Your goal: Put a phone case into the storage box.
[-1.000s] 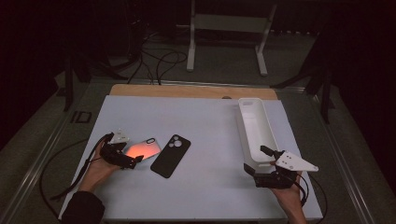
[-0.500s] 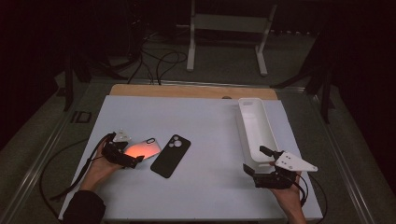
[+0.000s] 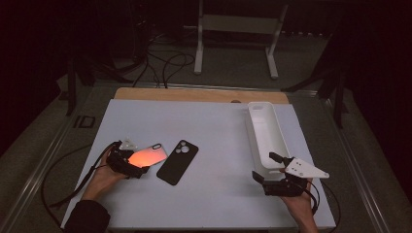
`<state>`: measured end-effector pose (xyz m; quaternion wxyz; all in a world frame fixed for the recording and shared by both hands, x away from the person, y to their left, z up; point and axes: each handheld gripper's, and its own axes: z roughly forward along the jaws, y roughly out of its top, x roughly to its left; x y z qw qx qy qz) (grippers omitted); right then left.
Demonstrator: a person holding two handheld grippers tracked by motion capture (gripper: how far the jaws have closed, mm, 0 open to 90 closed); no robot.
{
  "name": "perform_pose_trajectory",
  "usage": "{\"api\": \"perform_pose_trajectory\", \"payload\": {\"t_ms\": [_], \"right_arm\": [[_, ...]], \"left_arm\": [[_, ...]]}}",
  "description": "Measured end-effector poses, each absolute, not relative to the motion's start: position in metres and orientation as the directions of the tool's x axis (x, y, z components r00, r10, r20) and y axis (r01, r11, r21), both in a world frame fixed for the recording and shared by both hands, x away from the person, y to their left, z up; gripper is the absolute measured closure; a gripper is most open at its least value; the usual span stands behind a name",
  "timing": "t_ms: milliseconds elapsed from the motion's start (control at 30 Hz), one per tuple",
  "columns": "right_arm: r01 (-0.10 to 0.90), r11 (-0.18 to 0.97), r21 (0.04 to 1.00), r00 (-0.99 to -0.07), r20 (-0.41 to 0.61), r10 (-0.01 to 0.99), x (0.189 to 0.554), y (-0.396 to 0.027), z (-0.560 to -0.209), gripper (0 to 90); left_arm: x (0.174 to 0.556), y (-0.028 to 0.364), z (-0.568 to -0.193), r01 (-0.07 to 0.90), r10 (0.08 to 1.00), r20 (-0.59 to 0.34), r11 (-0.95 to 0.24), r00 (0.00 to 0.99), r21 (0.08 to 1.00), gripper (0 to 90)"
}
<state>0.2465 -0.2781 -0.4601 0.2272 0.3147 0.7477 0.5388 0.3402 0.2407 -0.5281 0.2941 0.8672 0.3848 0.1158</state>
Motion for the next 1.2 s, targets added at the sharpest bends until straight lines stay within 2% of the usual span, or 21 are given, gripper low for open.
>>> {"api": "perform_pose_trajectory", "payload": {"t_ms": [100, 267, 500, 667, 1200], "right_arm": [[0.226, 0.22, 0.949, -0.697, 0.0, 0.717, 0.247, -0.278, -0.46, 9.2], [0.228, 0.221, 0.948, -0.7, 0.002, 0.714, 0.247, -0.278, -0.461, 9.2], [0.23, 0.223, 0.947, -0.7, 0.002, 0.715, 0.247, -0.277, -0.461, 9.2], [0.231, 0.222, 0.947, -0.7, 0.003, 0.714, 0.247, -0.277, -0.461, 9.2], [0.238, 0.211, 0.948, -0.697, 0.015, 0.717, 0.248, -0.278, -0.46, 9.2]], "left_arm": [[0.34, 0.241, -0.527, 0.616, 0.74, -0.047, -0.522, 0.671, 0.59, 0.0], [0.336, 0.239, -0.524, 0.622, 0.746, -0.029, -0.532, 0.665, 0.575, 7.4], [0.337, 0.236, -0.518, 0.65, 0.754, -0.035, -0.54, 0.656, 0.535, 10.2], [0.335, 0.24, -0.518, 0.651, 0.761, -0.051, -0.516, 0.647, 0.556, 16.3], [0.324, 0.245, -0.505, 0.638, 0.804, -0.062, -0.419, 0.591, 0.646, 17.2]]}}
